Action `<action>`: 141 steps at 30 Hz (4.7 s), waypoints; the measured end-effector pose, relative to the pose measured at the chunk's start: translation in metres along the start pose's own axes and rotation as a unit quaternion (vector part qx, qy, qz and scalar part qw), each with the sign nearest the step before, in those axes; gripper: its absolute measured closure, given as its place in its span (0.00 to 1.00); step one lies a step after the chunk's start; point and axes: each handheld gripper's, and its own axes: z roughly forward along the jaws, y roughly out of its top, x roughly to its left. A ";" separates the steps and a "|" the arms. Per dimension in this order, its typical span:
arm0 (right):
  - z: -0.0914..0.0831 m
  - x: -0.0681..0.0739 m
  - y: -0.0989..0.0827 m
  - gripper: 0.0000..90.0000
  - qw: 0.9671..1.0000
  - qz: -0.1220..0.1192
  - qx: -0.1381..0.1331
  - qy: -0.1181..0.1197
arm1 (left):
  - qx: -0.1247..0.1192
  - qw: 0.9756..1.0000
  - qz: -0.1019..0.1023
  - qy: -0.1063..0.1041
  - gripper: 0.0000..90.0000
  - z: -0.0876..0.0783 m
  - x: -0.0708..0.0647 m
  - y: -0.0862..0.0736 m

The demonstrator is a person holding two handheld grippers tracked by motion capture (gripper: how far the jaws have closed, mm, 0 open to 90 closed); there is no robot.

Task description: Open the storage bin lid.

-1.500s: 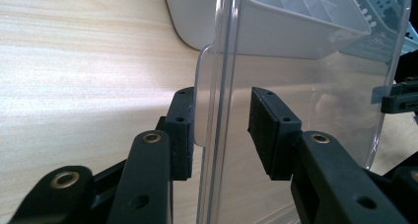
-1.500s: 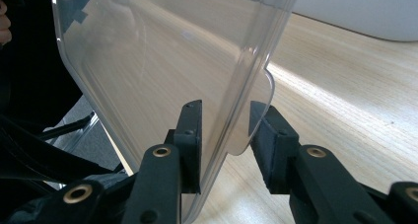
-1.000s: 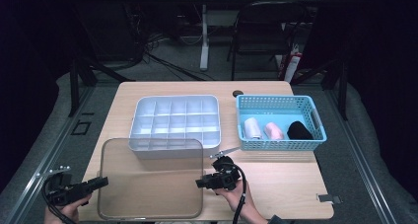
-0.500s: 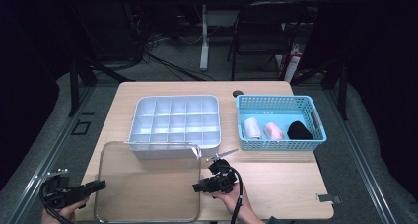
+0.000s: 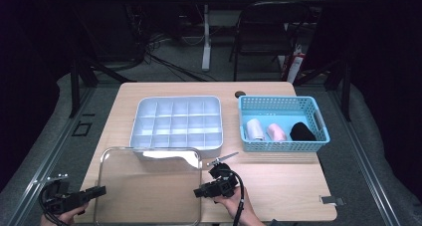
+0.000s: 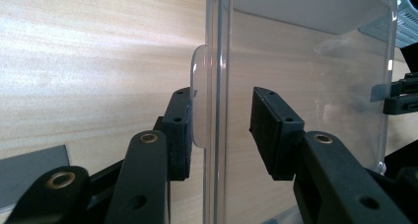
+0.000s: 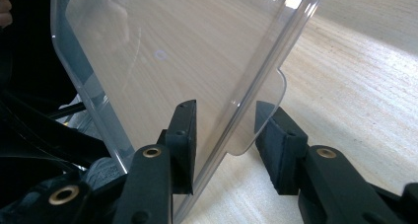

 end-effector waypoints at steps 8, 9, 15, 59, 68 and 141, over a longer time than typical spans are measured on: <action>0.001 0.002 -0.003 0.67 1.000 -0.005 0.002 -0.004 | 0.016 1.000 0.005 0.006 0.68 0.001 0.001 -0.004; 0.001 0.003 -0.003 0.67 1.000 -0.005 0.003 -0.004 | 0.020 1.000 0.002 0.006 0.68 0.001 0.002 -0.005; 0.004 0.003 -0.005 0.66 1.000 -0.005 0.010 -0.003 | 0.027 1.000 0.000 0.011 0.66 0.004 0.003 -0.006; 0.011 0.006 -0.007 0.63 0.999 -0.020 0.039 -0.009 | 0.056 0.998 -0.019 0.029 0.62 0.014 0.010 -0.010; 0.011 0.005 -0.007 0.61 0.998 -0.025 0.045 -0.020 | 0.056 0.997 -0.015 0.046 0.61 0.016 0.009 -0.010; -0.117 -0.078 -0.038 0.00 0.971 -0.063 0.000 -0.231 | 0.041 0.956 0.273 0.103 0.00 0.101 -0.128 0.028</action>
